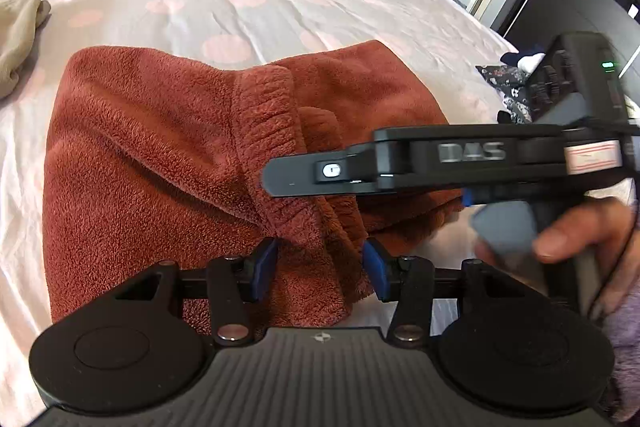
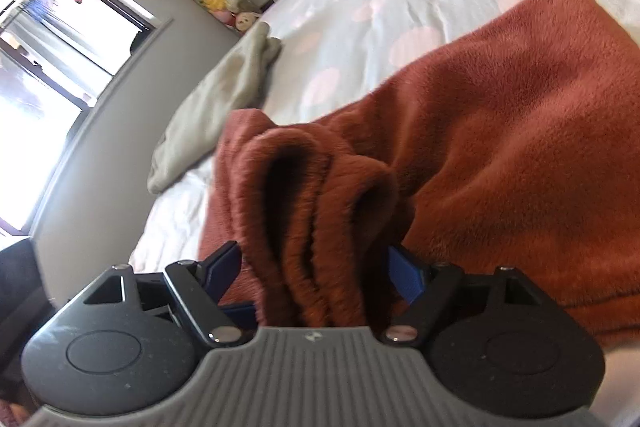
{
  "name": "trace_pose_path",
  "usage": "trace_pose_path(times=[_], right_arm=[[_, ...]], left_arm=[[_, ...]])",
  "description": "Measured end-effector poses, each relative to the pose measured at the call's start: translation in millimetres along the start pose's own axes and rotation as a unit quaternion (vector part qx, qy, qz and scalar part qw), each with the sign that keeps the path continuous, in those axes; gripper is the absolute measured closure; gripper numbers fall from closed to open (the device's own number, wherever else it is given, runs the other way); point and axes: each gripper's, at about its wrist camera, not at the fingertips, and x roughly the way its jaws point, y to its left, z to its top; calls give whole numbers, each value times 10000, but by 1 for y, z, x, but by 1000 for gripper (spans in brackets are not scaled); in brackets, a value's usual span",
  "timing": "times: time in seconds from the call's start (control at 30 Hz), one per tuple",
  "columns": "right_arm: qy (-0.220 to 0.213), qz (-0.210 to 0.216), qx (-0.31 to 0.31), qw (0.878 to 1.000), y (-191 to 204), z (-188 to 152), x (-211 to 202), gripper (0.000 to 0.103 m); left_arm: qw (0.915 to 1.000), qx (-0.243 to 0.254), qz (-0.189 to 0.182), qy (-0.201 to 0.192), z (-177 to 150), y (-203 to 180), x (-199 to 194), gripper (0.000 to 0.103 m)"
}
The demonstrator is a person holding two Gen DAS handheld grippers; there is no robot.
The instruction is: Fold clothes
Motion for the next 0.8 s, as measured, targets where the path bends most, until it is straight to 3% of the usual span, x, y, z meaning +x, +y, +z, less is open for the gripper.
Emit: trace_pose_path(times=[0.07,0.3,0.57,0.8], right_arm=[[43,27,37,10000,-2,0,10,21],[-242,-248,-273,9990,14,-2,4,60],[-568,-479,-1595,9844,91,-6,-13,67],[-810,-287,-1832,9793,133,34,-33,69]], left_arm=[[10000,-59,-28,-12,0,3,0,58],[9999,-57,-57,-138,2,5,-14,58],[9984,-134,25,-541,-12,12,-54,58],[9927,-136,235,-1178,-20,11,-102,52]])
